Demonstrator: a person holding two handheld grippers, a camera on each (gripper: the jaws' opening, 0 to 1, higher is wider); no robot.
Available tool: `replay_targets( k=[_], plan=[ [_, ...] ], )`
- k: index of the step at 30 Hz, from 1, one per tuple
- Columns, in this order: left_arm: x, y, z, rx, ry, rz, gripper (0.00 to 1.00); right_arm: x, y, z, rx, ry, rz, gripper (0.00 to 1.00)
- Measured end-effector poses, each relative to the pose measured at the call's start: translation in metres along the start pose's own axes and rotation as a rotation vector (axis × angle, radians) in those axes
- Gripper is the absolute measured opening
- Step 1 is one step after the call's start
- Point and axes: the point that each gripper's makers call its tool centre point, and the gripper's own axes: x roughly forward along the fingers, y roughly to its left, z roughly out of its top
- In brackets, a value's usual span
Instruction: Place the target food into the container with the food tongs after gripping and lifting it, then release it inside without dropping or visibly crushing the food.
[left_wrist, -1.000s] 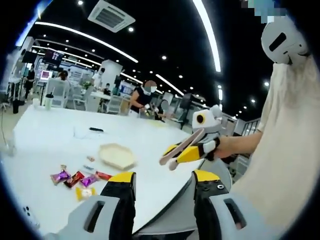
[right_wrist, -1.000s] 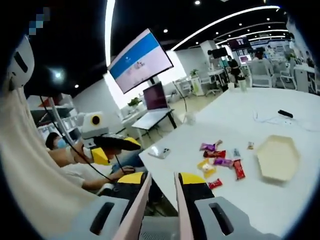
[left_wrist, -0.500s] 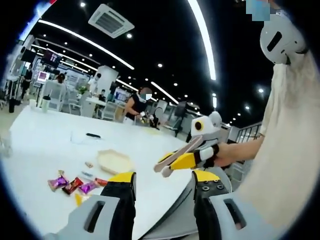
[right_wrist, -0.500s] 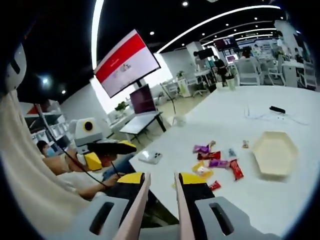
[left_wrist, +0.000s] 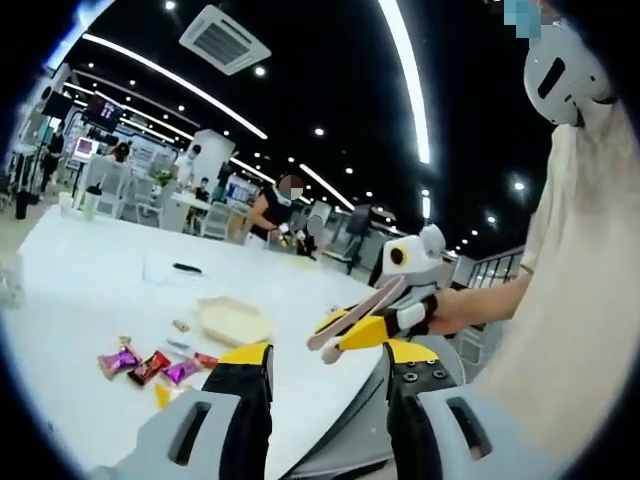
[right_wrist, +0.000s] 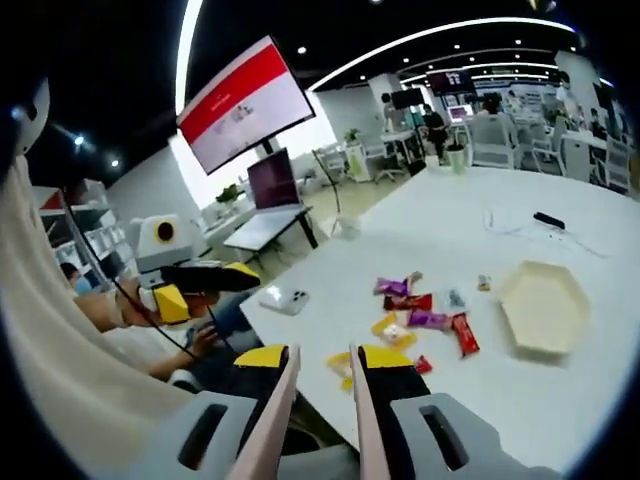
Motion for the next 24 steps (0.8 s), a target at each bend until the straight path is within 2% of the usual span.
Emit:
replay_targets(
  k=[7, 14, 24],
  plan=[
    [-0.005, 0.005, -0.008, -0.012, -0.004, 0.014, 0.42, 0.021, -0.006, 0.000, 0.007, 0.015, -0.001, 0.26],
    [-0.010, 0.011, -0.024, 0.030, 0.063, 0.041, 0.45, 0.033, -0.007, -0.003, -0.006, 0.032, 0.011, 0.26],
    [-0.025, 0.030, -0.037, 0.030, 0.096, 0.099, 0.45, 0.043, -0.012, -0.009, 0.009, 0.058, 0.012, 0.27]
  ],
)
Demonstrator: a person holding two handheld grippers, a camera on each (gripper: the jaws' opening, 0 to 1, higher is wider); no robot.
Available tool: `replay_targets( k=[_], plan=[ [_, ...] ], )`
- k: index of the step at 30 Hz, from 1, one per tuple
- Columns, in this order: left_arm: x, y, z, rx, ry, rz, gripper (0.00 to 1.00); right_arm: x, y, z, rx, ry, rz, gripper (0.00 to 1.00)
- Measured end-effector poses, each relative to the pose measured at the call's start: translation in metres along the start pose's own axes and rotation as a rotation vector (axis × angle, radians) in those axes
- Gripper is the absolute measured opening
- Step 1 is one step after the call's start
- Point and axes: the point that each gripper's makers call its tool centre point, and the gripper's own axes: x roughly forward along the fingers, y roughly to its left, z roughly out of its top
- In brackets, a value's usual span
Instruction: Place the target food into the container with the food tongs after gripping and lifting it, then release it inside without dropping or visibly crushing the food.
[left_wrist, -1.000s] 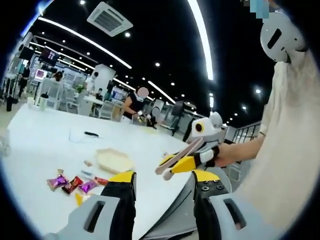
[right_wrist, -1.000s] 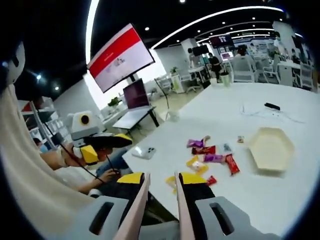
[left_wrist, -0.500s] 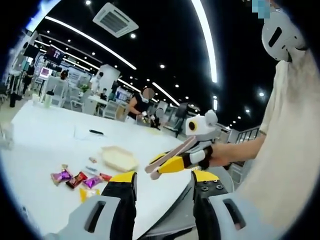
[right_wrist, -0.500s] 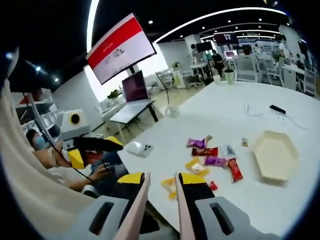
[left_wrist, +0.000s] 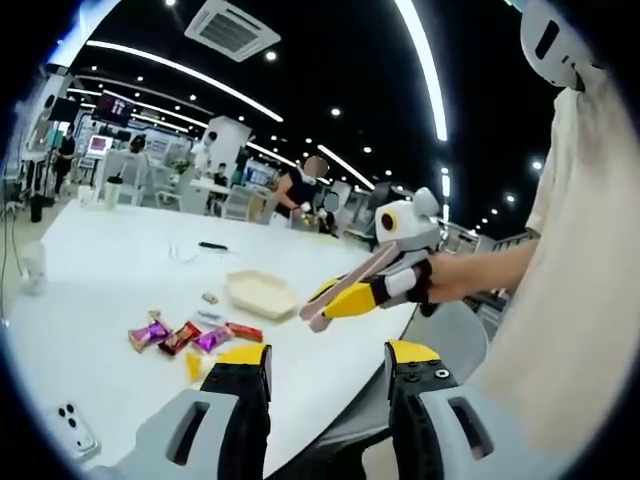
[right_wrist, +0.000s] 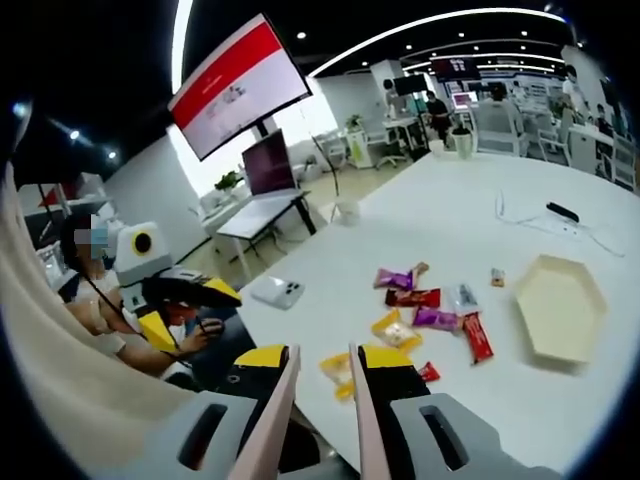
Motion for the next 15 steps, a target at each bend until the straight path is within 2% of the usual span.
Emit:
replay_targets(
  k=[8, 15],
  plan=[
    [-0.001, 0.012, -0.007, 0.002, 0.013, 0.033, 0.44, 0.010, -0.009, -0.005, 0.015, 0.012, -0.006, 0.27],
    [-0.008, 0.023, -0.014, -0.031, 0.004, 0.062, 0.42, 0.024, -0.018, -0.015, 0.035, 0.056, -0.020, 0.27]
  ],
)
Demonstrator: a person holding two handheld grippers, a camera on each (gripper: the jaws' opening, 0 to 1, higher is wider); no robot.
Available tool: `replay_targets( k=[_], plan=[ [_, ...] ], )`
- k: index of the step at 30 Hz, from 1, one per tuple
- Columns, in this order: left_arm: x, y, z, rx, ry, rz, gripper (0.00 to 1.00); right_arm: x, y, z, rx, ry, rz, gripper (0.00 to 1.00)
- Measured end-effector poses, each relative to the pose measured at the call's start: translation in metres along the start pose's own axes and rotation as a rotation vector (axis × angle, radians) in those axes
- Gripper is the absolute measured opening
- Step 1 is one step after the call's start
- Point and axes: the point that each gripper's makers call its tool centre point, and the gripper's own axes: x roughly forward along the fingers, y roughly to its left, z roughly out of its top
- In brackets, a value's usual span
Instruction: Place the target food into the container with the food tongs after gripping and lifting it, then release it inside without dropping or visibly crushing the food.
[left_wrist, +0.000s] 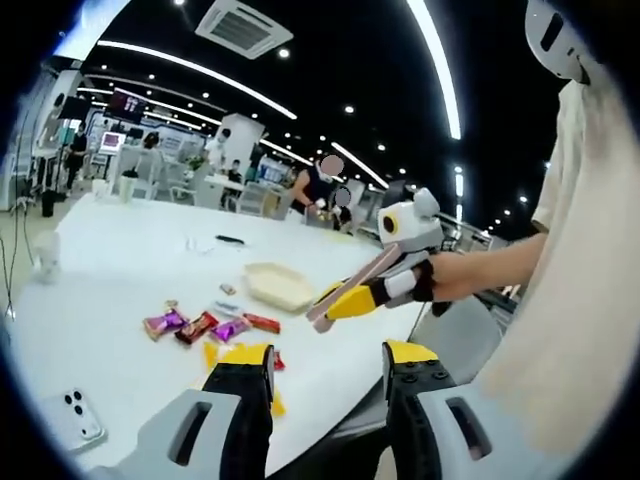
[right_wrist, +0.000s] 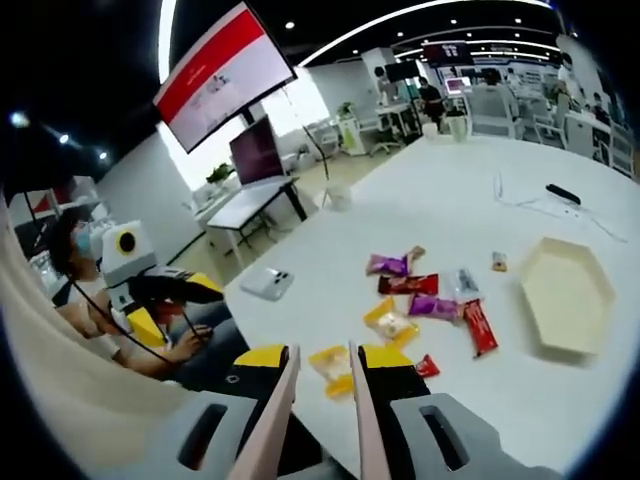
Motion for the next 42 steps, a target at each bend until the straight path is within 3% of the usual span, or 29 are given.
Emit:
replay_targets(
  k=[9, 19, 30, 42],
  plan=[
    [-0.003, 0.005, -0.008, -0.021, 0.005, 0.021, 0.42, 0.014, -0.012, -0.004, -0.003, 0.033, -0.027, 0.27],
    [-0.009, 0.009, -0.012, -0.045, -0.003, 0.045, 0.42, 0.028, -0.031, -0.022, -0.099, 0.136, -0.080, 0.27],
    [-0.010, 0.009, -0.017, -0.067, 0.006, 0.047, 0.41, 0.035, -0.053, -0.035, -0.158, 0.200, -0.111, 0.27],
    [-0.014, 0.008, -0.023, -0.093, 0.005, 0.063, 0.41, 0.046, -0.062, -0.040, -0.221, 0.249, -0.114, 0.27]
  ],
)
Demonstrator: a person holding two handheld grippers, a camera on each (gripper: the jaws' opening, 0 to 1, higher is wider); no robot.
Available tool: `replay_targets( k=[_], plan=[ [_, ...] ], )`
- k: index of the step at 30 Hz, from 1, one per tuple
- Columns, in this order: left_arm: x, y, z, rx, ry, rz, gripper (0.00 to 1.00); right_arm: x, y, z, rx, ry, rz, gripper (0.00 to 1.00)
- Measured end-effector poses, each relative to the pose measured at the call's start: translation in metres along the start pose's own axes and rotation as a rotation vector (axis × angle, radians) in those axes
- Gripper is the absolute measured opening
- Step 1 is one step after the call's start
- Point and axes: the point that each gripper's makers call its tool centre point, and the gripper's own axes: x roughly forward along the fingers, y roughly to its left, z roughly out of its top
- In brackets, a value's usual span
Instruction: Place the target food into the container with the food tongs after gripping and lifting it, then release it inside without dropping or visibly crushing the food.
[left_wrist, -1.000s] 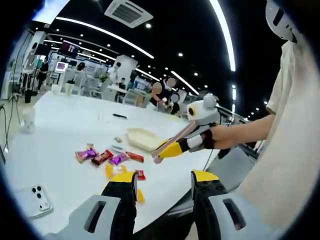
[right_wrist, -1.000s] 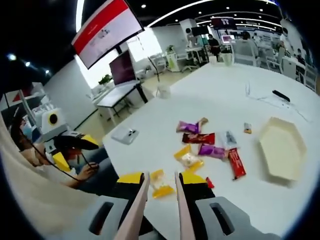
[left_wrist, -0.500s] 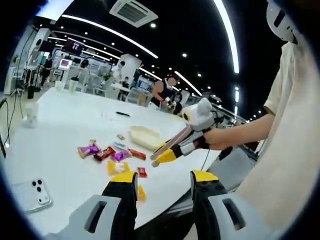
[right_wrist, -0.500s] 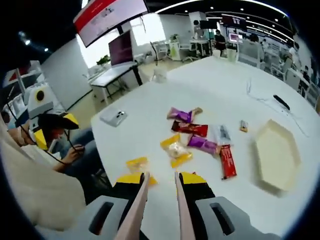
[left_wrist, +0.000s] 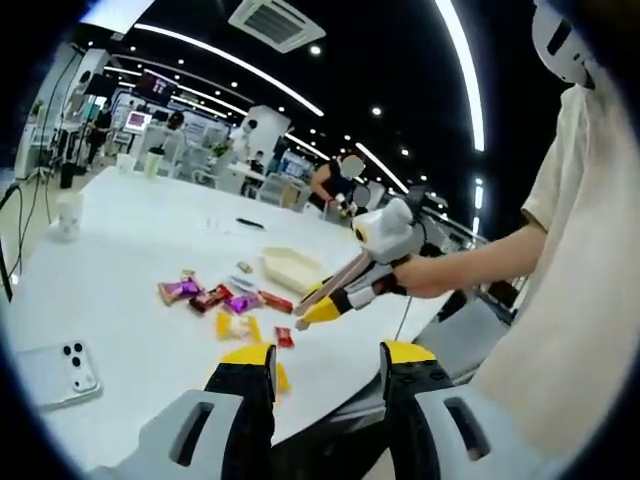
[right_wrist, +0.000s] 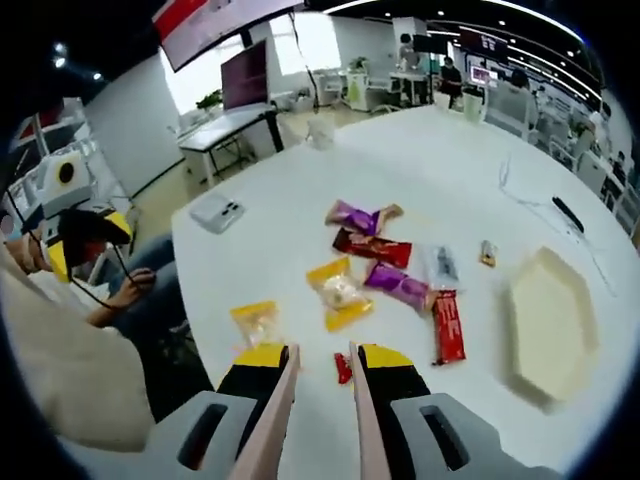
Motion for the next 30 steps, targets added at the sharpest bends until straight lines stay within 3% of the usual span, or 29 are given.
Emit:
replay_targets(
  k=[17, 25, 30],
  plan=[
    [-0.001, 0.001, -0.005, -0.015, 0.004, 0.018, 0.41, 0.010, -0.009, -0.008, -0.071, 0.037, -0.014, 0.27],
    [-0.003, 0.001, -0.007, -0.021, 0.004, 0.029, 0.40, 0.024, -0.015, -0.014, -0.157, 0.085, -0.016, 0.27],
    [-0.004, 0.002, -0.011, -0.049, 0.001, 0.038, 0.40, 0.029, -0.018, -0.019, -0.145, 0.093, -0.015, 0.27]
  ],
)
